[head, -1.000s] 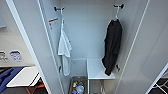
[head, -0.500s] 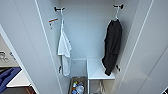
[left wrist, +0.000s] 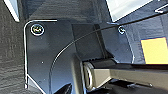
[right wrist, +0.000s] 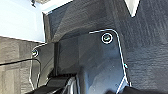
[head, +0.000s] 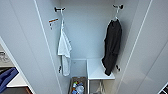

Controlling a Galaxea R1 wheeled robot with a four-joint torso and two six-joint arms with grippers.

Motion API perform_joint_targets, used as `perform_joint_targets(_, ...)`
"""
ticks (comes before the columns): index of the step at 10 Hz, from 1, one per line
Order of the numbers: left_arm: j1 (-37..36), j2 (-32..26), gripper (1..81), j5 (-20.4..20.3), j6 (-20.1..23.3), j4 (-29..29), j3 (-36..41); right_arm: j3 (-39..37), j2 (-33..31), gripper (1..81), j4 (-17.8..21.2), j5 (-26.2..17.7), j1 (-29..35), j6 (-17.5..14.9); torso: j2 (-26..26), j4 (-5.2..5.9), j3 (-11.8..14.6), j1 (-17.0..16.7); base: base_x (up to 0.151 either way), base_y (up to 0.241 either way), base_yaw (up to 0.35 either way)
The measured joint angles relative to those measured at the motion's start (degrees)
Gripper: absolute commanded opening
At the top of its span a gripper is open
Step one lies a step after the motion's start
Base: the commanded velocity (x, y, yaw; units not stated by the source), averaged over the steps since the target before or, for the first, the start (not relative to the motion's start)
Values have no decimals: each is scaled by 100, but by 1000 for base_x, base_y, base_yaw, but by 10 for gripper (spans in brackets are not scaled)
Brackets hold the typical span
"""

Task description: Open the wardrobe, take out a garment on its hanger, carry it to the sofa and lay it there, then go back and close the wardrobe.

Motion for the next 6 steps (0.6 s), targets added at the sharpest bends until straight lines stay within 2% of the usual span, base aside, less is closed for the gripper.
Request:
perform_joint_targets(3, 24, 352, 811, 154, 2, 5, -595, -992, 870, 811, -290, 0, -555, -33, -2, 0, 2, -2, 0, 0, 0)
perform_joint_targets(6, 13, 617, 811, 233, 0, 11, -1058, -2136, 1412, 811, -347, -17, -623, -44, -7, 0, 5, -6, 0, 0, 0)
